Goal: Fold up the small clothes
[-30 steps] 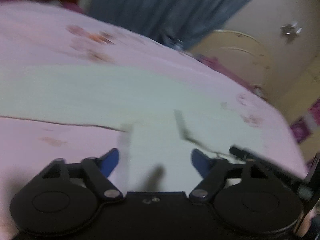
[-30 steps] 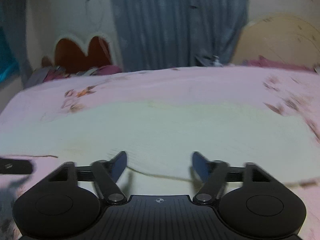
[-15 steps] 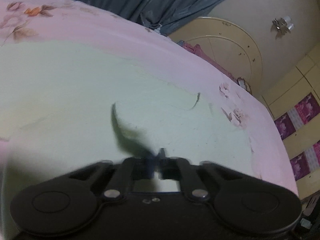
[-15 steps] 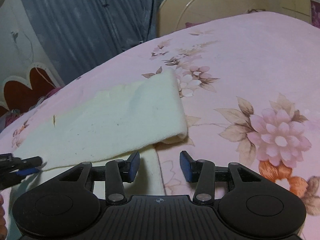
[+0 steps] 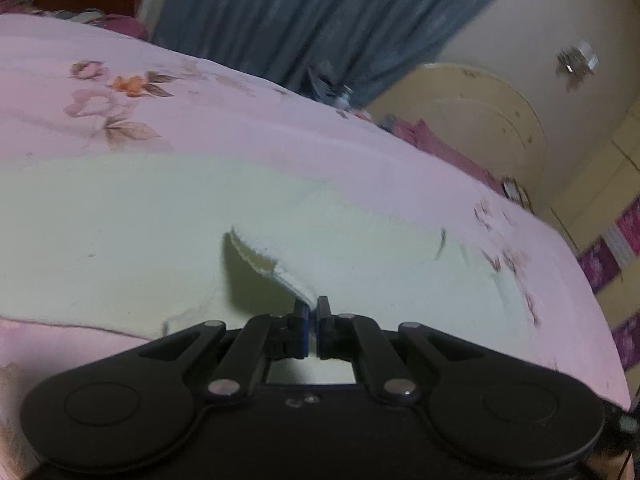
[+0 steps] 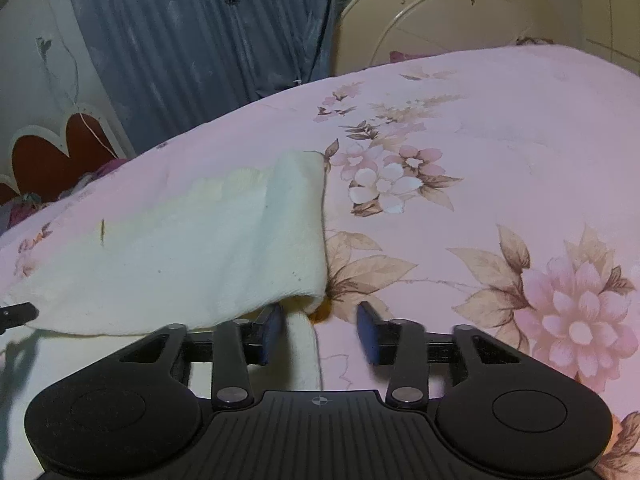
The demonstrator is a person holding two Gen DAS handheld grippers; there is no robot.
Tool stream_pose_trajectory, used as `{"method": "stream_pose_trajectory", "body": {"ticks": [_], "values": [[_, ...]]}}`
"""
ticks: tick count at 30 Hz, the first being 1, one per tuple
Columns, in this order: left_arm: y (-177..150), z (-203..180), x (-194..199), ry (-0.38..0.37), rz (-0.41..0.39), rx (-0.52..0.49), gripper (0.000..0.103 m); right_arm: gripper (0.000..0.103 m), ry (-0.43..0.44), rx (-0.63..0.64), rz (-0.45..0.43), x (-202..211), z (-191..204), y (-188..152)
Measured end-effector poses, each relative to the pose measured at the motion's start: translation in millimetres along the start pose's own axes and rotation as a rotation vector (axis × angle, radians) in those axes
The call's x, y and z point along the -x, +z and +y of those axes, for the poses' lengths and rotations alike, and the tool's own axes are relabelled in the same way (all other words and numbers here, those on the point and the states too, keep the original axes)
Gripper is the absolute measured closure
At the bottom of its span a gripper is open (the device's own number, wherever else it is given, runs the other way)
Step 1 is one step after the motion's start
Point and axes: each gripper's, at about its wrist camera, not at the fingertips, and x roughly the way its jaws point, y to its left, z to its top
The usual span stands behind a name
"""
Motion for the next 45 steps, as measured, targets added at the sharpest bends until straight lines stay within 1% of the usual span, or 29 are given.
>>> {"method": "stream_pose_trajectory", "body": {"ticks": [4, 6, 9, 11, 12, 13, 14, 15, 16, 17, 18, 20, 21, 22, 23, 24, 27, 28, 29, 31, 32, 34, 35, 38, 39, 40, 41, 43, 45], "values": [[4.6, 10.2, -0.3, 0.017, -0.02, 0.043, 0.1, 0.077, 0.011, 0.005, 0.012, 0.9, -4.7, 2.6], [4.9, 14.3, 1.2, 0.021, -0.007, 0.034, 0.1, 0.082, 0.02, 0.012, 0.015, 1.0, -5.3, 2.5], [-2.7, 10.9, -7.2, 0.059, 0.038, -0.023, 0.1, 0.082, 0.026, 0.026, 0.017, 1.0, -5.0, 0.9], [-7.7, 13.7, -9.1, 0.06, 0.031, -0.011, 0.1, 0.082, 0.021, 0.034, 0.019, 2.0, -3.9, 0.7], [-8.6, 15.8, -6.7, 0.057, 0.024, -0.01, 0.097, 0.082, 0.023, 0.043, 0.024, 4.2, -3.1, 1.2], [-7.9, 15.9, -4.9, 0.057, 0.016, -0.011, 0.087, 0.081, 0.037, 0.048, 0.027, 7.7, -3.2, 2.2], [-6.7, 15.8, -0.4, 0.056, 0.005, -0.013, 0.074, 0.081, 0.057, 0.049, 0.025, 13.2, -4.7, 3.8], [-5.5, 15.8, 5.0, 0.056, -0.017, -0.021, 0.068, 0.078, 0.078, 0.044, 0.008, 21.3, -6.9, 6.2], [-3.0, 16.3, 10.3, 0.061, -0.046, -0.034, 0.055, 0.072, 0.097, 0.034, -0.021, 29.2, -9.8, 9.7], [0.8, 17.5, 12.7, 0.066, -0.069, -0.047, 0.052, 0.062, 0.111, 0.027, -0.044, 33.4, -11.9, 14.2], [4.6, 19.4, 9.5, 0.067, -0.061, -0.05, 0.052, 0.062, 0.123, 0.025, -0.061, 34.3, -13.0, 20.9], [13.7, 22.7, -3.5, 0.06, -0.01, -0.031, 0.064, 0.062, 0.117, 0.022, -0.077, 26.4, -11.6, 36.0], [15.5, 21.0, -8.1, 0.066, 0.003, -0.037, 0.068, 0.062, 0.115, 0.025, -0.071, 18.2, -8.1, 44.8], [17.8, 18.9, -14.3, 0.081, 0.014, -0.053, 0.077, 0.065, 0.116, 0.036, -0.069, 10.5, -3.0, 52.0], [19.6, 17.4, -20.9, 0.101, 0.024, -0.065, 0.09, 0.082, 0.139, 0.054, -0.066, 1.8, 3.0, 58.6], [20.1, 17.3, -23.9, 0.112, 0.024, -0.07, 0.098, 0.088, 0.161, 0.072, -0.053, -8.5, 10.1, 64.1], [15.6, 17.6, -24.7, 0.135, 0.001, -0.079, 0.098, 0.091, 0.157, 0.176, 0.012, -41.4, 29.4, 65.6], [12.0, 15.7, -23.0, 0.15, -0.009, -0.106, 0.098, 0.093, 0.095, 0.214, 0.041, -53.0, 29.9, 63.0], [9.6, 15.2, -21.2, 0.154, -0.014, -0.116, 0.098, 0.103, 0.038, 0.191, 0.048, -62.7, 18.7, 61.4], [10.0, 13.0, -15.4, 0.158, -0.015, -0.129, 0.097, 0.103, 0.069, 0.085, 0.052, -62.9, -0.6, 69.8], [10.3, 10.0, -8.2, 0.167, -0.041, -0.141, 0.093, 0.103, 0.035, 0.117, 0.041, -59.5, 2.1, 74.8], [11.3, 1.5, 3.9, 0.168, -0.103, -0.17, 0.086, 0.103, 0.063, 0.16, -0.013, -52.1, 7.6, 83.9], [12.3, -5.6, 5.0, 0.153, -0.112, -0.188, 0.086, 0.103, 0.075, 0.164, -0.016, -53.0, 10.3, 87.2], [12.3, -31.8, -10.8, 0.111, -0.064, -0.283, 0.084, 0.103, 0.097, 0.195, 0.009, -73.4, 25.1, 93.6], [12.2, -36.2, -19.7, 0.111, -0.037, -0.301, 0.083, 0.103, 0.091, 0.215, 0.02, -82.6, 28.6, 95.3], [11.8, -37.6, -28.1, 0.123, -0.013, -0.308, 0.083, 0.103, 0.058, 0.23, 0.034, -92.1, 27.0, 97.1], [10.9, -34.2, -35.8, 0.149, 0.007, -0.299, 0.085, 0.103, 0.026, 0.225, 0.046, -102.2, 22.8, 99.1], [11.0, -23.2, -40.2, 0.135, 0.005, -0.264, 0.085, 0.103, 0.023, 0.182, 0.047, -110.6, 12.9, 109.8], [11.6, -21.8, -38.5, 0.13, 0.009, -0.252, 0.086, 0.103, 0.014, 0.201, 0.066, -114.5, 14.6, 116.3]]}}
